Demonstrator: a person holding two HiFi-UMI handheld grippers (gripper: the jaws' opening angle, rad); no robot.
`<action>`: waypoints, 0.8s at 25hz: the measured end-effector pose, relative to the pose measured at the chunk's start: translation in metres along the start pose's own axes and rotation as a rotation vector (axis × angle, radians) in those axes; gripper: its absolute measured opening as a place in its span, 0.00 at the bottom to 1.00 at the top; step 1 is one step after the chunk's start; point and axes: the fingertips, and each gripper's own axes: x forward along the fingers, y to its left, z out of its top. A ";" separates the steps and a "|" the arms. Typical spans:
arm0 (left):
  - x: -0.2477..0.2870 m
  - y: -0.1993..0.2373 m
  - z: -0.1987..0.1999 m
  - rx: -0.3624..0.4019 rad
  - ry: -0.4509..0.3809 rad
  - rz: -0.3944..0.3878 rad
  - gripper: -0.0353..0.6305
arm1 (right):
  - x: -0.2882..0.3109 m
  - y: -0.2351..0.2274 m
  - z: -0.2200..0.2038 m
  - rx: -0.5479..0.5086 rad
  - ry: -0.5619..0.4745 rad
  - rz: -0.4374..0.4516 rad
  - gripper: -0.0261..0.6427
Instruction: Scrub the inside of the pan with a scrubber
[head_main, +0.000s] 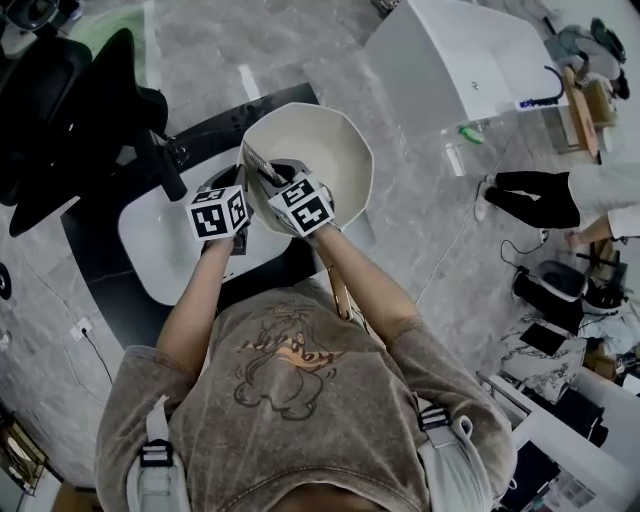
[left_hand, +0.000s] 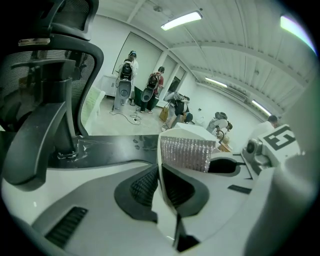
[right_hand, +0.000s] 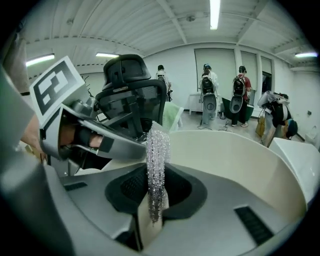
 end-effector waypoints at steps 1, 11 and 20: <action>0.000 0.001 0.000 -0.003 0.000 -0.002 0.11 | 0.005 -0.001 0.002 -0.006 -0.001 -0.001 0.16; -0.001 0.000 0.000 0.001 0.008 -0.031 0.11 | 0.023 0.006 0.001 -0.119 0.059 0.040 0.16; 0.000 0.000 0.000 0.028 0.035 -0.040 0.11 | 0.051 -0.019 0.001 -0.243 0.156 -0.004 0.16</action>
